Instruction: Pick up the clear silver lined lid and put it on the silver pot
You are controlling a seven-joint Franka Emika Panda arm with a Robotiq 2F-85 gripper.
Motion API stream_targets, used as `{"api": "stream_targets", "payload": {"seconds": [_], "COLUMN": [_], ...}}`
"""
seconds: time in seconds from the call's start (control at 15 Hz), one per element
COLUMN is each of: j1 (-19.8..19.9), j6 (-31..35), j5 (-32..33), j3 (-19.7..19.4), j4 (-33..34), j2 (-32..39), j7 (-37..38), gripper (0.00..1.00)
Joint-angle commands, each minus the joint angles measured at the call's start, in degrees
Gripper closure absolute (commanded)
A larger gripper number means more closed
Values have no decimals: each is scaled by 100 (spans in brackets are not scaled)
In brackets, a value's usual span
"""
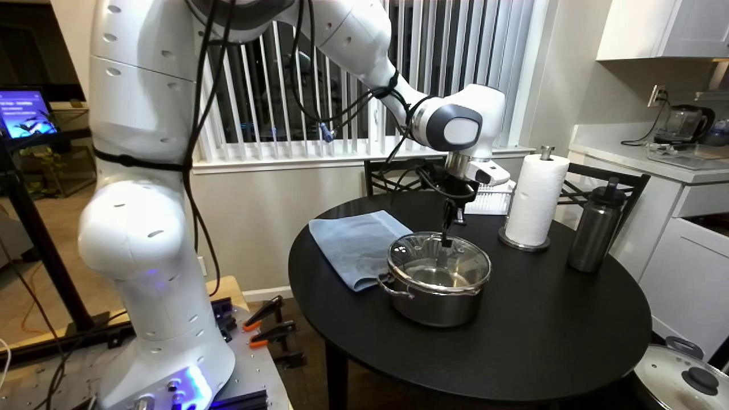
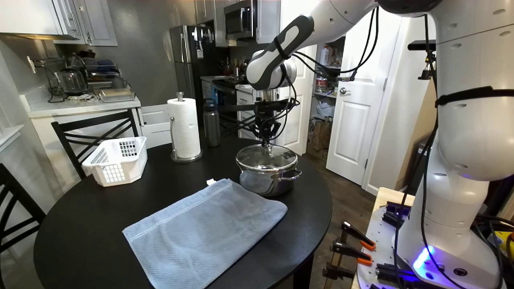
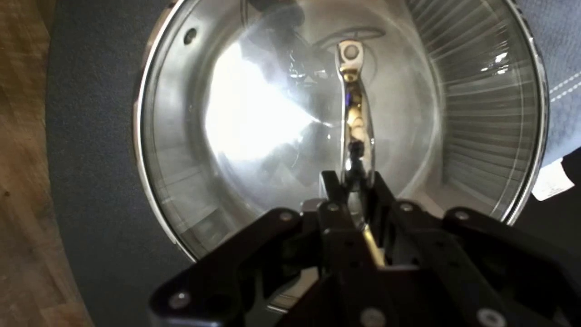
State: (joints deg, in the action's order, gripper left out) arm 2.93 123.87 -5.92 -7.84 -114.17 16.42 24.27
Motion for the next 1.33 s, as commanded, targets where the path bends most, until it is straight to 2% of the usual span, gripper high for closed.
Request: {"api": "stream_targets", "payload": {"seconds": [0.0, 0.47, 0.53, 0.67, 0.87, 0.93, 1.13, 1.27], "j1": [32, 6, 8, 6, -1, -1, -1, -1], "j6": [176, -11, -66, -72, 23, 24, 24, 24], "j5": [-65, -81, -86, -80, 6, 7, 7, 7], "j3": [-3, 47, 48, 49, 38, 38, 38, 38], "j4": [-101, -9, 1, -13, 17, 17, 17, 17], "j2": [-190, -37, -21, -32, 52, 51, 58, 58], "j7": [74, 13, 18, 15, 2, 2, 2, 2], "gripper": [96, 96, 58, 53, 33, 52, 33, 33]}}
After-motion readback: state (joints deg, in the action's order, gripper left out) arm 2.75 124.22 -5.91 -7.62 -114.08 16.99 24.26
